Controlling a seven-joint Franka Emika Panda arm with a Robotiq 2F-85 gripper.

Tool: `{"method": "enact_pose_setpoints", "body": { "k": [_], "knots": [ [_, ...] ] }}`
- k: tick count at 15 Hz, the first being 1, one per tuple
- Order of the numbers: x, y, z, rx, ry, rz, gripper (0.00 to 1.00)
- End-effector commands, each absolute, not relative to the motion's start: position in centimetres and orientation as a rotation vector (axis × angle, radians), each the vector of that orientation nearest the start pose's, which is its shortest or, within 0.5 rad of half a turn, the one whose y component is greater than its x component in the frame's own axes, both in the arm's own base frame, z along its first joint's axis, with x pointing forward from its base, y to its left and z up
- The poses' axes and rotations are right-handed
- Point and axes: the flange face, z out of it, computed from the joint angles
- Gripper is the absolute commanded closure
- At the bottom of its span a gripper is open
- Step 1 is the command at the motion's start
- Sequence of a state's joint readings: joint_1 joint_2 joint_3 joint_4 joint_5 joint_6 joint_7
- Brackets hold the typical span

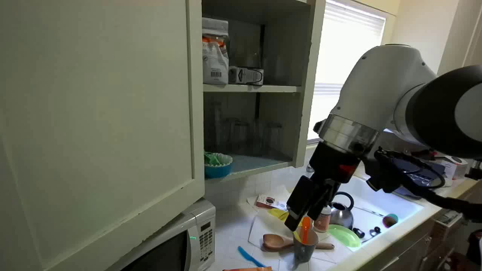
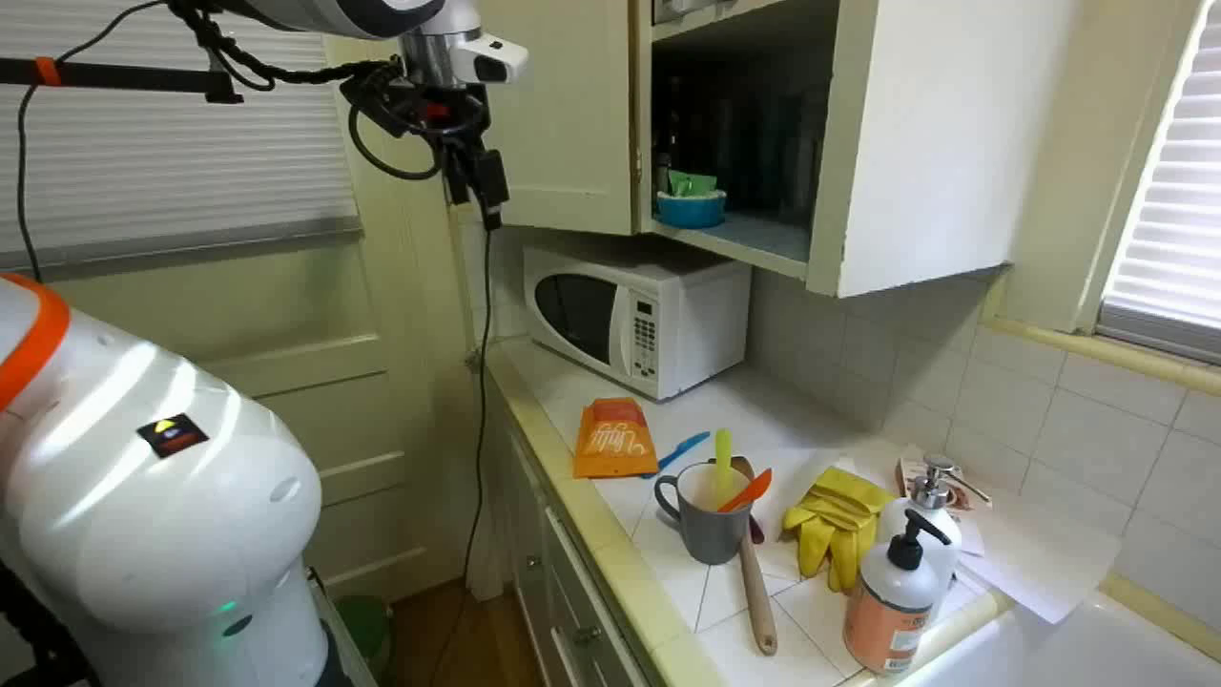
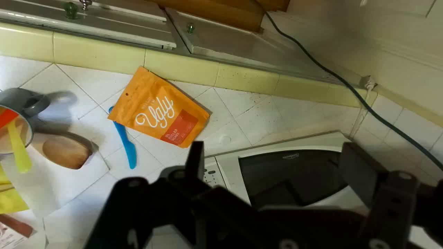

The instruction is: Remove one cup from the cabinet

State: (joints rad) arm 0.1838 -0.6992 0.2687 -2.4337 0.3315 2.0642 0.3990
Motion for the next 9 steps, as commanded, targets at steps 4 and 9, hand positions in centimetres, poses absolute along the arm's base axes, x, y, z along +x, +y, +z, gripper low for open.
{"method": "enact_pose_setpoints", "body": {
  "k": [4,9],
  "knots": [
    [32.7,19.3,56.5,-2.866,0.125,-0.329,0.0],
    [36.2,13.9,58.4,-2.98,0.245,-0.506,0.0]
  ]
}}
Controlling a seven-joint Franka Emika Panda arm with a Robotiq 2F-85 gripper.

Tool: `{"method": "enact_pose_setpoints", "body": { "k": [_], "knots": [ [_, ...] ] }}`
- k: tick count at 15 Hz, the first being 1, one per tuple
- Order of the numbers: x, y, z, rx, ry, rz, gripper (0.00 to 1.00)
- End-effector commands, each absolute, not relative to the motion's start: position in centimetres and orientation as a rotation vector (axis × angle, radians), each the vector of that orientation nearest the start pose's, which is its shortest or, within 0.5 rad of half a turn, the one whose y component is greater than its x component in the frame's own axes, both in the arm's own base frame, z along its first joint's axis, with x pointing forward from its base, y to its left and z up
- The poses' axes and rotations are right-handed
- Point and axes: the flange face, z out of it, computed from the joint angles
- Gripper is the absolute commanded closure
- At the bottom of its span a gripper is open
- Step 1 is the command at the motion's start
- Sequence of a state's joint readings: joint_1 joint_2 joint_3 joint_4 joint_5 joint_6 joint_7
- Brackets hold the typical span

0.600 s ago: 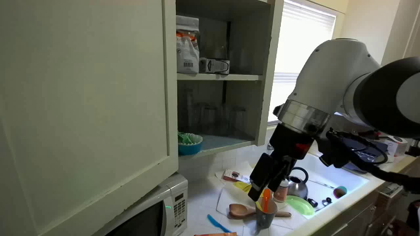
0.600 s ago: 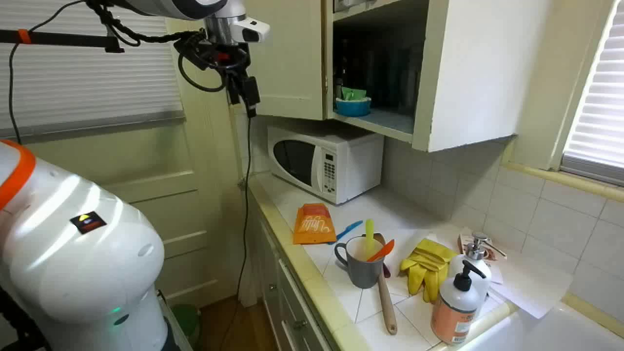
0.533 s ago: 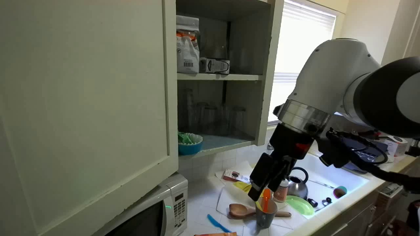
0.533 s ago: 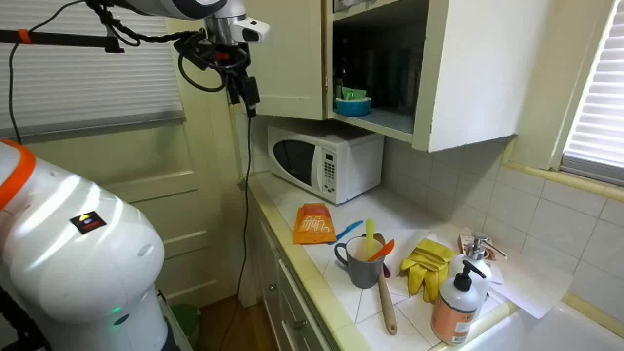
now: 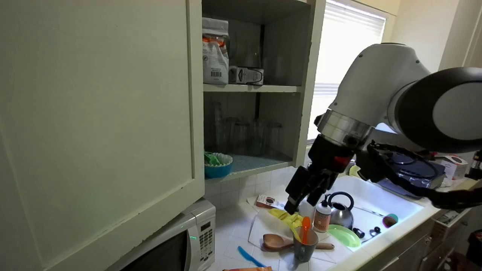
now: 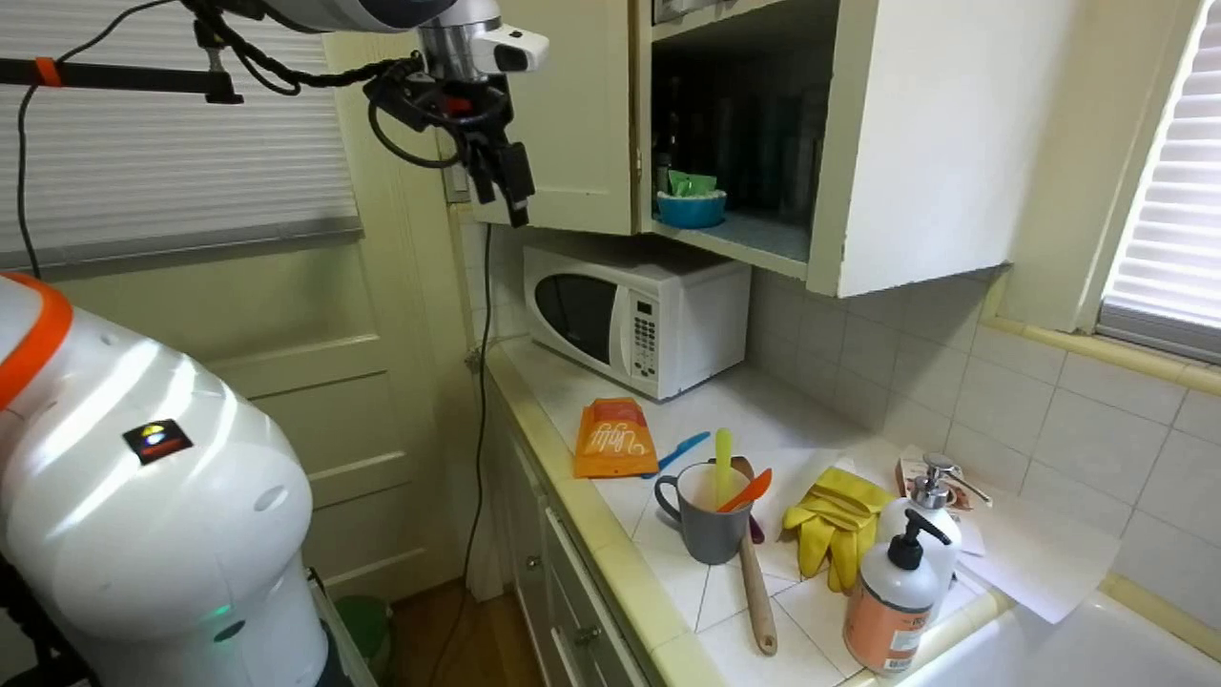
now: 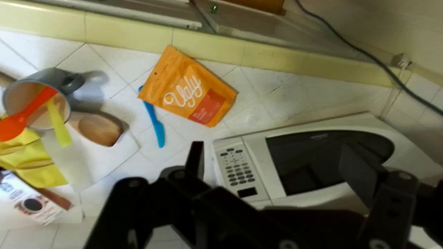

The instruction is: Remove one cup from the cabinet

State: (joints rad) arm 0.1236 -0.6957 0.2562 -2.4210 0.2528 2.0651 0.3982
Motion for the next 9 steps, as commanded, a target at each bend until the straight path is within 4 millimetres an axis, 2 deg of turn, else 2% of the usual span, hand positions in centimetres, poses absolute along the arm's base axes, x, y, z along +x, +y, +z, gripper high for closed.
{"method": "enact_pose_setpoints", "body": {
  "k": [1,5,9],
  "knots": [
    [37.0,12.8,58.9,-3.006,0.228,-0.562,0.0],
    [41.3,9.8,61.5,-3.029,0.2,-0.85,0.0],
    [45.2,8.1,61.5,-2.995,0.347,-1.155,0.0]
  ]
}}
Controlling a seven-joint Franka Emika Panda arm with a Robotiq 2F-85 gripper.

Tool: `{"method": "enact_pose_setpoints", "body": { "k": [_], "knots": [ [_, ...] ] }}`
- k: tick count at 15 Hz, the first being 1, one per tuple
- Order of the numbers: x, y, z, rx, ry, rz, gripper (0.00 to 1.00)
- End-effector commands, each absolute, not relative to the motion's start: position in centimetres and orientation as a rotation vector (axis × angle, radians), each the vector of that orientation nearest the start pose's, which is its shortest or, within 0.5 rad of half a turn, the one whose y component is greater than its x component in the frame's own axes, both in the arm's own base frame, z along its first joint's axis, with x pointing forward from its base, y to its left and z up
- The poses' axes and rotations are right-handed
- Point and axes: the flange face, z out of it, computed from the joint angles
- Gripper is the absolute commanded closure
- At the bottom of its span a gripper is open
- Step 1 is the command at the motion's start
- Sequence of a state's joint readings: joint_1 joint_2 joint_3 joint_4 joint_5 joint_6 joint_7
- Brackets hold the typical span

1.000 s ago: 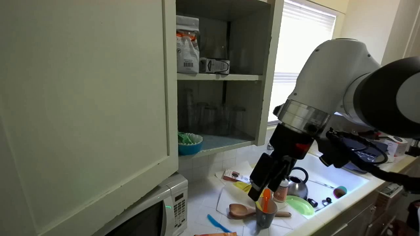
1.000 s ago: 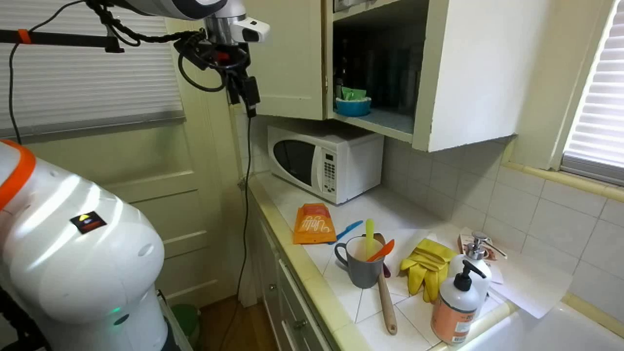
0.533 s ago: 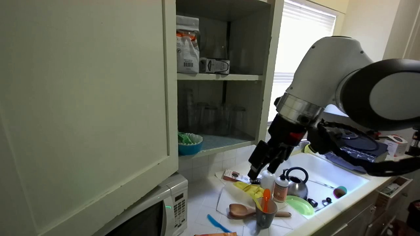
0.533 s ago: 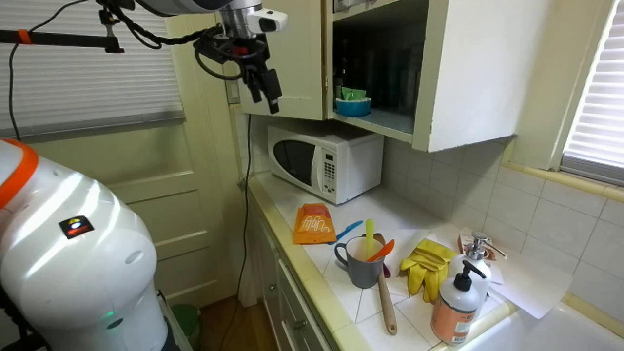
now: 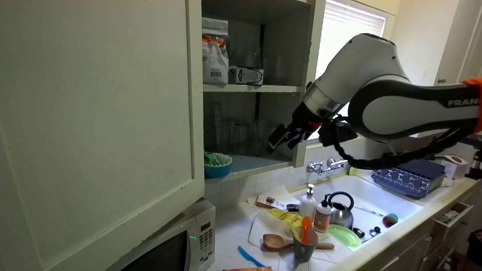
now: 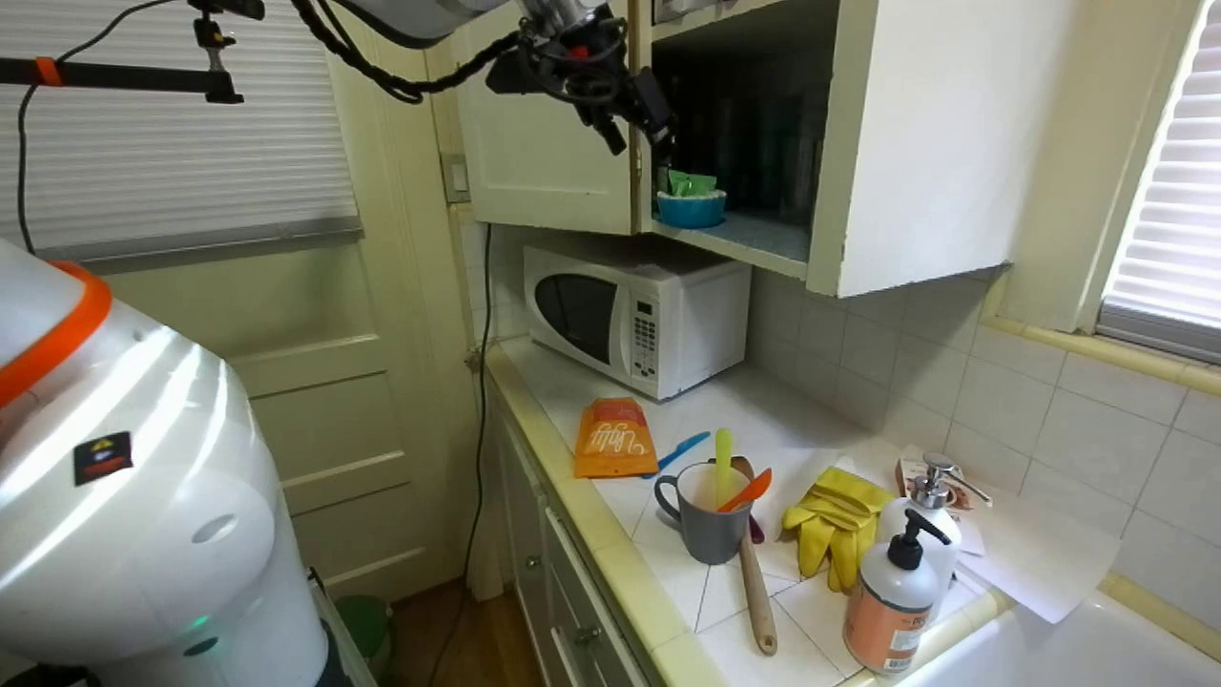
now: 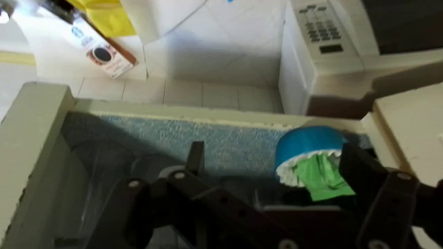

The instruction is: Remove one cup from the cabinet

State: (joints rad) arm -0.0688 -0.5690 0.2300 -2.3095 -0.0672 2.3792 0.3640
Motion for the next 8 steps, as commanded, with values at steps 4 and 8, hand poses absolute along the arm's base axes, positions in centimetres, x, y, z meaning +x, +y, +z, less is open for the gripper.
{"method": "enact_pose_setpoints", "body": {
  "k": [4,8],
  "knots": [
    [47.6,5.8,60.2,-2.981,0.617,-1.28,0.0],
    [47.8,4.8,59.6,-2.963,0.715,-1.292,0.0]
  ]
}}
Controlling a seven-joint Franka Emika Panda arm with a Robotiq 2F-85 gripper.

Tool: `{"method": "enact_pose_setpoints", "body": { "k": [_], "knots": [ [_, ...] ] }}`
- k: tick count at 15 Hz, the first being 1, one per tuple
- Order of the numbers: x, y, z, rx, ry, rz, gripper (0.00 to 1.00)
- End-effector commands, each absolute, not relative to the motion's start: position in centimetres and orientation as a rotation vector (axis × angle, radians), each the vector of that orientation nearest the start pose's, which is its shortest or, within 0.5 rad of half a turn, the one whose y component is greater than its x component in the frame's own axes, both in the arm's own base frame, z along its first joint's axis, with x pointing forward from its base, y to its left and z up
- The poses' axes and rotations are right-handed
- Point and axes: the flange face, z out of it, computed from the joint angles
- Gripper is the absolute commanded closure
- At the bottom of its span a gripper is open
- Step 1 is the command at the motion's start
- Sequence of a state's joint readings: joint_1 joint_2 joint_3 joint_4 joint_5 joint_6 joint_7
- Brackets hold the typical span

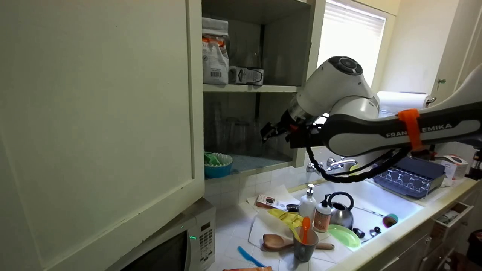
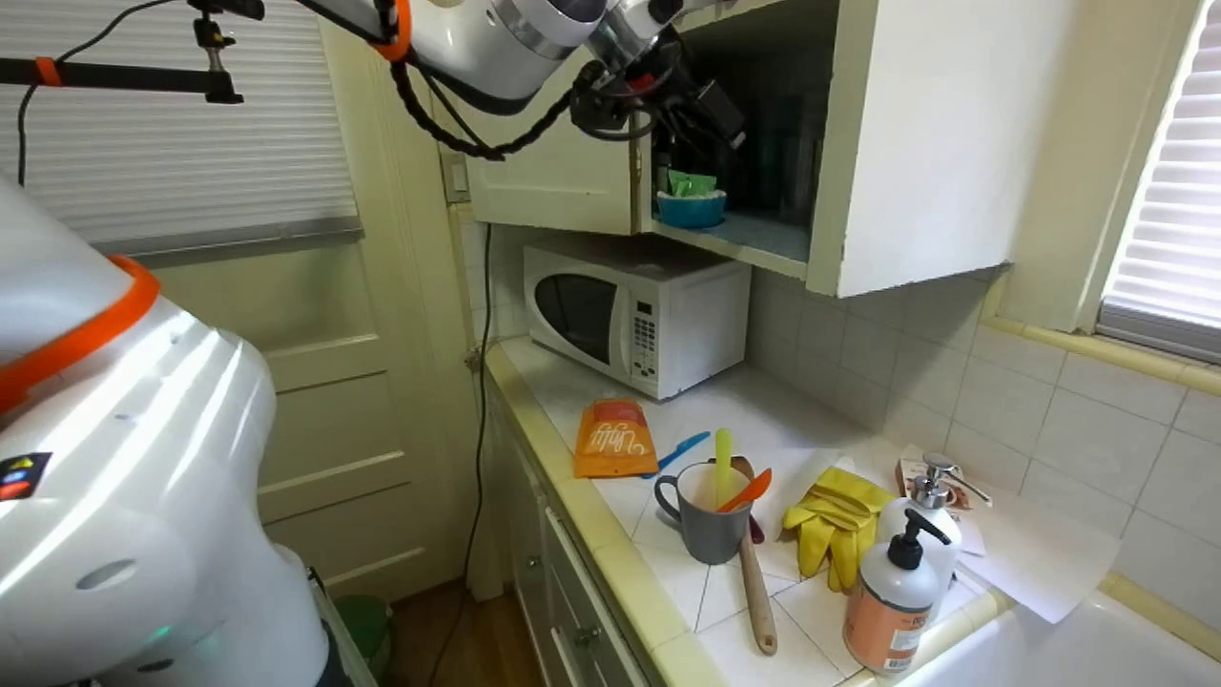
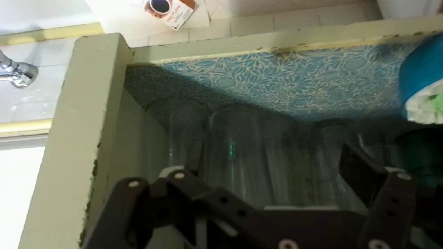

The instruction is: Remove one cup from the cabinet

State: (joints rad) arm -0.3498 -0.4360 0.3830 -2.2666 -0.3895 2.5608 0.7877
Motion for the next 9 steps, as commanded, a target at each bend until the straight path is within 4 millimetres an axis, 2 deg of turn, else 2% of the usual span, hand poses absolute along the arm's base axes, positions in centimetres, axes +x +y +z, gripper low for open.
{"method": "enact_pose_setpoints", "body": {
  "k": [1,6,9],
  "knots": [
    [48.2,4.5,59.4,-2.95,0.773,-1.303,0.0],
    [48.6,4.5,59.3,-2.928,0.832,-1.314,0.0],
    [49.9,3.3,58.1,-2.854,1.001,-1.403,0.0]
  ]
}}
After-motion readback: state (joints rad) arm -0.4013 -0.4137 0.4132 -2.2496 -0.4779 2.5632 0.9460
